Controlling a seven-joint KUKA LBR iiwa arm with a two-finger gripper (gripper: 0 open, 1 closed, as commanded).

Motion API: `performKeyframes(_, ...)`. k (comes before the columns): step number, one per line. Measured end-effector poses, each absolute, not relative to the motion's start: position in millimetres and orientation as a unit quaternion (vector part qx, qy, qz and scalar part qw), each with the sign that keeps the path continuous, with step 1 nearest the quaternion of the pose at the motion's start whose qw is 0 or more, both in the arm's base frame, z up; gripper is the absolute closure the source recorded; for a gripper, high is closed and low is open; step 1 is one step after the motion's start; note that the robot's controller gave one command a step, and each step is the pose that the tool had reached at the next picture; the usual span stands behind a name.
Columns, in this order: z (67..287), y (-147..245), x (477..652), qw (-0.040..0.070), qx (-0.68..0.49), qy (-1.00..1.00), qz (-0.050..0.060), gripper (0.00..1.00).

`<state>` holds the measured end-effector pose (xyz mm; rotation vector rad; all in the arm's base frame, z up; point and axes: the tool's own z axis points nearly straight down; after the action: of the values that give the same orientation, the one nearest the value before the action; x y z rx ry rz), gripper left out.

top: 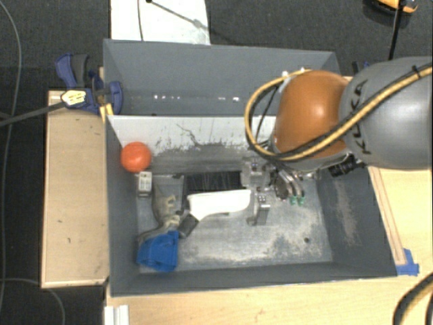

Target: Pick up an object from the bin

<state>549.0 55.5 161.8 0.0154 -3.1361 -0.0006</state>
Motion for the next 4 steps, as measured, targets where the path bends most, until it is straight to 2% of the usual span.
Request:
performKeyframes(1, 166, 55, 550.9, -0.001, 0.004, -1.000, -0.001, 0.00)
performKeyframes(2, 124, 92, 560.1, -0.004, 0.028, -1.000, 0.000, 0.00)
performKeyframes(3, 88, 106, 553.5, 0.000, -0.001, -1.000, -0.003, 0.00)
performKeyframes(4, 81, 101, 569.0, -0.003, -0.069, -0.998, -0.001, 0.00)
